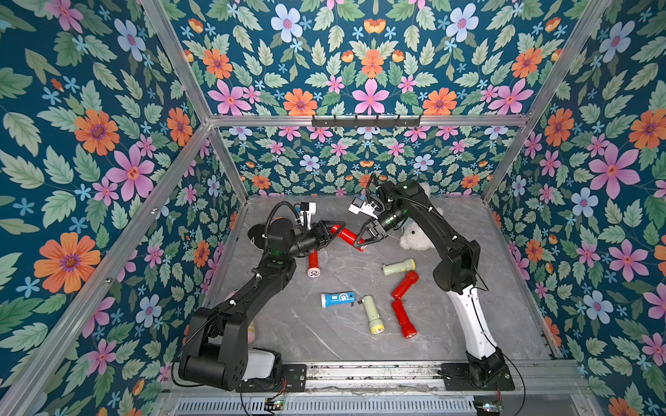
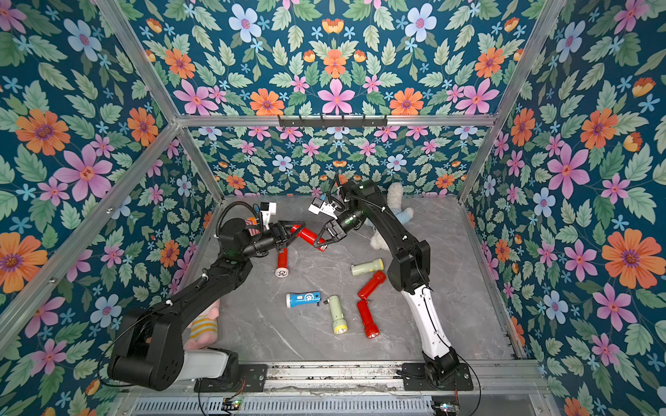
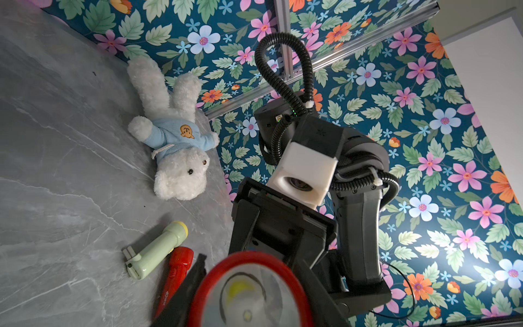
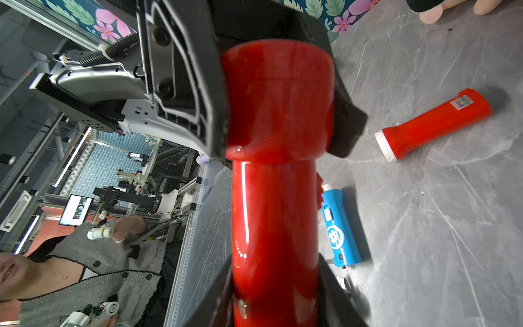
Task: Close the plug at the bottom of the flashlight
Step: Pick up the flashlight from the center of the board.
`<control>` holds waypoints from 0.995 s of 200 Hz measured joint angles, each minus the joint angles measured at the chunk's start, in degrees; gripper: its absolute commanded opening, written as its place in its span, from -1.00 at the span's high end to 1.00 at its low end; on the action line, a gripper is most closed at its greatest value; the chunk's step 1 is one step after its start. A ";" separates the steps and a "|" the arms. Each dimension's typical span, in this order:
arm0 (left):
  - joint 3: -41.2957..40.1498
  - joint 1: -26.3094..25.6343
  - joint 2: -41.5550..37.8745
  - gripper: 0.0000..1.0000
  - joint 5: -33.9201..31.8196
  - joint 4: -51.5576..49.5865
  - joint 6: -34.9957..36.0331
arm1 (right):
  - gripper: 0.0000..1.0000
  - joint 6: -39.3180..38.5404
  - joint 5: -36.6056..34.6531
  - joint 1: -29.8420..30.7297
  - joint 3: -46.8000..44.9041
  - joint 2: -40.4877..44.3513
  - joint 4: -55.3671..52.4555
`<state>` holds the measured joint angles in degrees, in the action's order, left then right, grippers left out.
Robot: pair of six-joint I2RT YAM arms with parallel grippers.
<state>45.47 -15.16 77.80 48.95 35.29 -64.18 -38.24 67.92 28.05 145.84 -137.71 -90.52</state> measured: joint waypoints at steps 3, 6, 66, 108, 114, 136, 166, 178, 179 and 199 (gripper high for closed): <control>0.07 -0.02 0.04 0.77 -0.24 -0.26 -0.02 | 0.34 0.35 0.28 -0.04 -0.04 -0.07 0.22; 0.11 -0.02 0.09 0.78 -0.48 -0.42 -0.13 | 0.33 0.52 0.57 -0.11 -0.15 -0.15 0.48; -1.33 -0.20 1.44 0.87 -5.51 2.01 -4.63 | 0.06 11.23 3.69 -1.01 -8.81 2.49 14.12; -1.86 -0.17 2.64 0.86 -6.99 2.54 -4.39 | -0.98 19.15 3.65 -3.17 -9.86 2.78 20.24; -1.90 -0.22 2.84 0.86 -7.02 2.64 -4.42 | -0.98 19.91 3.63 -3.21 -10.01 2.89 20.85; -2.34 -0.26 3.39 0.85 -7.04 4.09 -4.87 | -0.98 22.08 2.67 -3.28 -11.30 3.61 23.30; -2.95 -0.33 4.15 0.83 -7.43 5.09 -5.97 | -0.99 26.91 -0.98 -4.66 -16.94 7.54 28.70; -2.95 -0.33 4.66 0.79 -8.00 5.31 -6.23 | -0.99 29.53 -4.11 -5.35 -21.66 10.75 32.59; -2.95 -0.33 4.70 0.78 -8.04 5.33 -6.27 | -0.99 29.75 -4.35 -5.40 -21.99 10.99 32.92; -2.38 -0.31 6.36 0.77 -8.55 6.91 -7.93 | -0.99 35.60 -14.58 -5.75 -34.71 19.50 43.32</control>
<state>43.09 -15.46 84.16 40.40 42.19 -72.12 -2.63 53.34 22.31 111.13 -118.21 -47.20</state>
